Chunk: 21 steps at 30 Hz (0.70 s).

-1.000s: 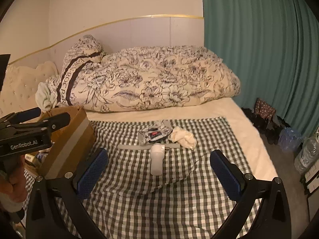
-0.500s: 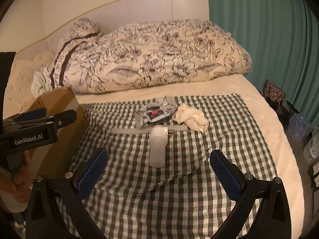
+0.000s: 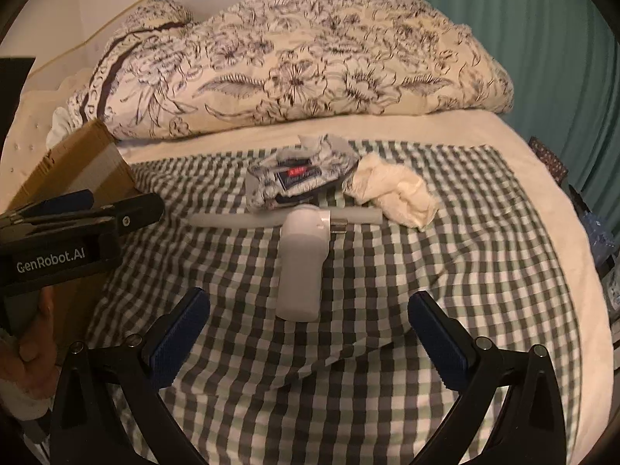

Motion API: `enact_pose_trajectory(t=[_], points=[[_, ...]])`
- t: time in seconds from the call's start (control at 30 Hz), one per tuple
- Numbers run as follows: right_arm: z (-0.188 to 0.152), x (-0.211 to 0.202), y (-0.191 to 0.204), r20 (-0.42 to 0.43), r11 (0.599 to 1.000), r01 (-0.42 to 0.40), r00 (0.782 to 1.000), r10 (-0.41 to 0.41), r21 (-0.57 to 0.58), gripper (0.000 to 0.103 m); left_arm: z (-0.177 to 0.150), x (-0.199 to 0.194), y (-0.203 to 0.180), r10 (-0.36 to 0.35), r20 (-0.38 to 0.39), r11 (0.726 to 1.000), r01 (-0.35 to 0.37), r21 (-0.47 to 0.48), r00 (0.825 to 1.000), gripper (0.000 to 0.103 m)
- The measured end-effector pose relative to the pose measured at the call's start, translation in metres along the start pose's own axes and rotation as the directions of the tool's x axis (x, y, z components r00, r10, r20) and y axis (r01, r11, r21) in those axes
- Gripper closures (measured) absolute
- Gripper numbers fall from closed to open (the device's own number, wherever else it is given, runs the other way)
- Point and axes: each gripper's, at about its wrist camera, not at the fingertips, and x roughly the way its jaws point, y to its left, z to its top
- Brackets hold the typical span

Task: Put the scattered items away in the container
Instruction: 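Approach the gray packet with the left tool while the right tool approaches the white cylinder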

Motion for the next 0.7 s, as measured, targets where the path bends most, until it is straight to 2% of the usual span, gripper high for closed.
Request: enact_pose_trajectory(t=[0.23,0.4,0.7], points=[[-0.006,0.032,0.001,-0.032,1.0,0.006,0.999,-0.006,-0.012,0.003,0.004,0.036,-0.006,-0.005,-0.025,1.0,0.004,-0.007,1.0,0.0],[-0.01,0.053,0.001,-0.065,1.0,0.005,0.998,-0.006,-0.013,0.012,0.007,0.061,-0.007,-0.006,-0.045,1.0,0.005,-0.022,0.999,0.0],[-0.007,0.07,0.004,-0.058,1.0,0.022,0.998,-0.023,-0.021,0.013,0.007,0.103,-0.009,-0.007,-0.098,0.999,0.002,-0.047,0.995,0.0]])
